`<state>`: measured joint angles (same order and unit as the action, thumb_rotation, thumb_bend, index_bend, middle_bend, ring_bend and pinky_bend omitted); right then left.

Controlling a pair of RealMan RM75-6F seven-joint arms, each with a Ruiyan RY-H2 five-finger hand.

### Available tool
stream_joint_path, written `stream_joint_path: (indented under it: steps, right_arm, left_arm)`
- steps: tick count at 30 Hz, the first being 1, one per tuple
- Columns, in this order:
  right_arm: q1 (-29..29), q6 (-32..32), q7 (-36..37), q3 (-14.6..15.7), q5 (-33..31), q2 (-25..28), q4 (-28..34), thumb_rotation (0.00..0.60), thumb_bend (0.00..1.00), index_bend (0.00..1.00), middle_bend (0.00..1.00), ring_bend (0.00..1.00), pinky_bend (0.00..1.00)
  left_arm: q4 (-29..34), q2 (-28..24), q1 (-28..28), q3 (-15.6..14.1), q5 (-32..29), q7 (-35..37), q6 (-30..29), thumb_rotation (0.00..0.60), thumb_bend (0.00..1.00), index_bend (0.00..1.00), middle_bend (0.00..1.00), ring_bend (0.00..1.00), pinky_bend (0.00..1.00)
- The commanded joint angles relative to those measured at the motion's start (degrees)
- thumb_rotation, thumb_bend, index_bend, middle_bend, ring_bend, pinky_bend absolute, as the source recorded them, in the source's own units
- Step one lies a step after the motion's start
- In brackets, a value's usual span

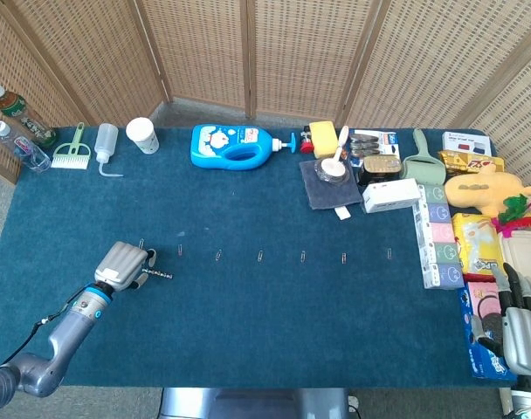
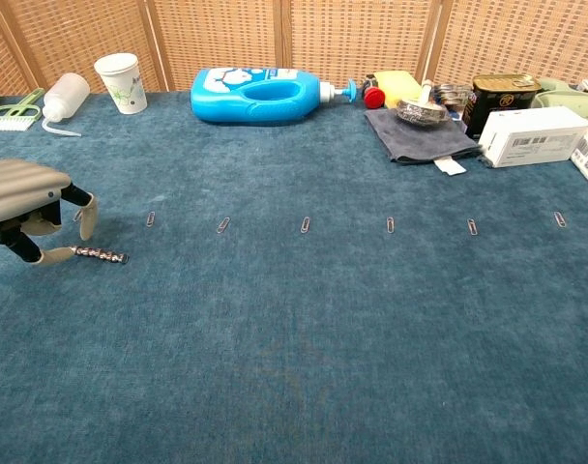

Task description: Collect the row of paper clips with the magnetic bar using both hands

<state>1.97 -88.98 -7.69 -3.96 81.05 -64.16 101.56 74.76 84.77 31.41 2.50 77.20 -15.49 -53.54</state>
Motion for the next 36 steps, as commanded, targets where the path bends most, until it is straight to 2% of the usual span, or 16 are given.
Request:
stream_joint_path:
  steps: [1,24,36]
  right_arm:
    - [0.06,-0.05,0.03,0.0,-0.02,0.0,-0.03,0.6,0.39,0.01,0.05,0.0,0.09]
    - [0.78,-0.38,0.34,0.01,-0.48,-0.11,-0.2,0.6,0.39,0.01,0.05,0.0,0.09]
    - [0.96,-0.23,0.88,0.05,-0.57,-0.15,-0.53,0.6,0.39,0.01,0.05,0.0,0.09]
  left_arm:
    - [-0.41,0.41,0.12,-0.03,-0.21,-0.02,0.06,0.6,0.32,0.47,1.0,1.0,1.0]
    - [-1.84,1.71,1.14,-0.21,-2.16,-0.27,1.26,0.6,0.32,0.48,1.0,1.0,1.0]
    - [-1.42,1.77,1.65,-0.02,-3.32,-0.79,1.77,0.6,0.37,0.56,1.0,1.0,1.0]
